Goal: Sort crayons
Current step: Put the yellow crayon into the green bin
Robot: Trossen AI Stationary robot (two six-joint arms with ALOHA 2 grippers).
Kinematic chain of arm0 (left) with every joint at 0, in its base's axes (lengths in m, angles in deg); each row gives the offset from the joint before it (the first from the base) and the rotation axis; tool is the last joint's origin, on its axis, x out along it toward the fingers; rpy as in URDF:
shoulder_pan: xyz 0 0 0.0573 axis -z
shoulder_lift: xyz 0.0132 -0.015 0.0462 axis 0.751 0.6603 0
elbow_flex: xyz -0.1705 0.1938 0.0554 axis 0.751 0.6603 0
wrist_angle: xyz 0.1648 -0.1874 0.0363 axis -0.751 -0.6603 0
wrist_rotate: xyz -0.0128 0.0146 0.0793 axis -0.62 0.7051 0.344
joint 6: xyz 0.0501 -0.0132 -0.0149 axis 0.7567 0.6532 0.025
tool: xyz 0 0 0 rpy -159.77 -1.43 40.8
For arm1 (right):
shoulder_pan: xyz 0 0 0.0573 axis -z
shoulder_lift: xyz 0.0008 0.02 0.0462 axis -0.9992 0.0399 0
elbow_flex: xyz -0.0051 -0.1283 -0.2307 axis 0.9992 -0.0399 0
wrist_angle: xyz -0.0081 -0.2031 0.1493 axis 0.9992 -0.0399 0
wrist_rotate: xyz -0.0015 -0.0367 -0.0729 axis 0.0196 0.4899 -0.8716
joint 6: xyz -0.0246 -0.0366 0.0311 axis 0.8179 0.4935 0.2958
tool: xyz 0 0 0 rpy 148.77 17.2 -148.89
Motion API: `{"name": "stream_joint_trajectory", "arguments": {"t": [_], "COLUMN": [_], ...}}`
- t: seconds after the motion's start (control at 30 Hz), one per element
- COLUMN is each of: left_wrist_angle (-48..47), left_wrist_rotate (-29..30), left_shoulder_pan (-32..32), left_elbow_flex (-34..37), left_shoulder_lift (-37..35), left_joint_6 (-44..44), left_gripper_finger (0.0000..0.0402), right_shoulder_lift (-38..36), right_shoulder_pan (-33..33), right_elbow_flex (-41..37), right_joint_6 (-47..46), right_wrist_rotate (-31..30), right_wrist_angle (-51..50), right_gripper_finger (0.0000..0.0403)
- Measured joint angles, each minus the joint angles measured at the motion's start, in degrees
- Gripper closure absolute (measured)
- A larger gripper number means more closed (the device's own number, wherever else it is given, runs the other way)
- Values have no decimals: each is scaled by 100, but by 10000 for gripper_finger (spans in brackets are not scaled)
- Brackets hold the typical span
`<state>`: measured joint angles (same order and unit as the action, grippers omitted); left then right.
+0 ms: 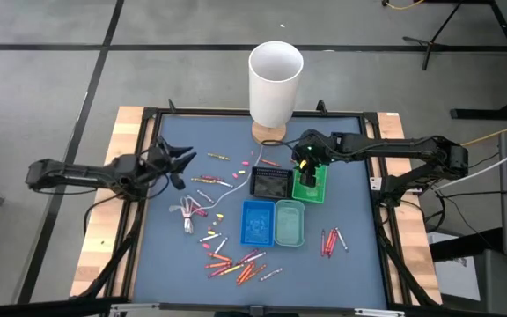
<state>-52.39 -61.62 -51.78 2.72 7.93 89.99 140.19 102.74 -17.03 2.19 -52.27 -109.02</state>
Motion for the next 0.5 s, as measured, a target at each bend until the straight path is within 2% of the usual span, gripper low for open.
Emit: {"name": "stream_joint_trajectory", "arguments": {"t": [0.23,0.5], "left_wrist_angle": [-219,-1378], "left_wrist_rotate": [-908,-2204], "left_shoulder_pan": [-811,-1801], "left_elbow_flex": [-1064,-2526], "left_shoulder_lift": [1504,3405], "left_joint_6": [1,46], "left_gripper_finger": [299,299], "right_shoulder_lift": [0,0], "right_shoulder_pan": [0,0], "right_elbow_flex": [0,0], "right_joint_6": [0,0], "right_wrist_rotate": [0,0], "right_wrist_angle": [-2,-2], "right_gripper_finger": [251,251]}}
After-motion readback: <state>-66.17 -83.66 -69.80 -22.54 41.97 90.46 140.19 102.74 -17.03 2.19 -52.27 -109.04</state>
